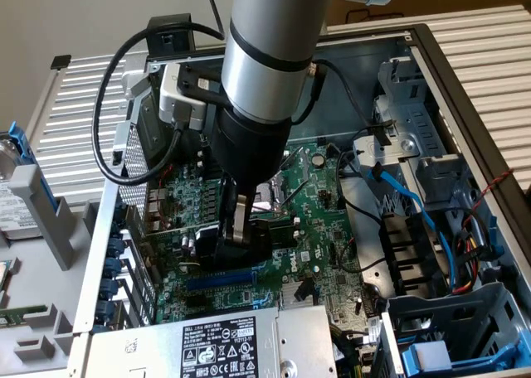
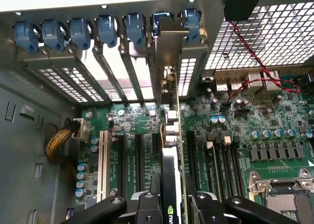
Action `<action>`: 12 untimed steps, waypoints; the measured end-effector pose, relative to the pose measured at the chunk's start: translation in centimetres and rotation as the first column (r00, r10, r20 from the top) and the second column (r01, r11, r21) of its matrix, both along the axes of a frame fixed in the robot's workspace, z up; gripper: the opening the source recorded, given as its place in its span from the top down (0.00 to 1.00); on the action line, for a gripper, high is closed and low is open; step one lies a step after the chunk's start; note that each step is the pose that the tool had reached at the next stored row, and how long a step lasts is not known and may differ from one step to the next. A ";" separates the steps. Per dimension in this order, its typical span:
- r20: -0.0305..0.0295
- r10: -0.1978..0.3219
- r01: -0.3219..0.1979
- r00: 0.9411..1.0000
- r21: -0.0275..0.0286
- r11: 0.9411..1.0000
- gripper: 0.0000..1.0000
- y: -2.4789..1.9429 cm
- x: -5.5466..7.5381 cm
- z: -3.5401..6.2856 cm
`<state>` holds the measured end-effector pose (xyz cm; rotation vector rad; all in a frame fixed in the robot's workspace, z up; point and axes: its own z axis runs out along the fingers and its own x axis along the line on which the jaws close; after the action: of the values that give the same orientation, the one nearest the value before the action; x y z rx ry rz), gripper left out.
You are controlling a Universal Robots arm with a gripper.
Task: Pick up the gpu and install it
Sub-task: 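Insert the gpu into the slot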
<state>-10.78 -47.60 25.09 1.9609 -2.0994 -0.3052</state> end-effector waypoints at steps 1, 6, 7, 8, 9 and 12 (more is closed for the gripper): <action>0.000 0.000 0.000 1.000 0.004 1.000 0.71 -0.01 0.0 0.00; 0.000 0.000 0.000 1.000 0.011 1.000 0.71 -0.03 0.0 0.00; 0.000 0.000 0.000 1.000 0.011 1.000 0.71 -0.03 0.0 -0.01; 0.000 0.000 0.000 1.000 0.011 1.000 0.71 -0.03 0.0 0.00; 0.000 0.000 0.000 1.000 0.011 1.000 0.71 -0.03 0.0 0.00; 0.000 0.000 0.000 1.000 0.011 1.000 0.71 -0.16 0.0 0.00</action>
<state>-10.77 -47.77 25.08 1.9673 -2.1022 -0.3178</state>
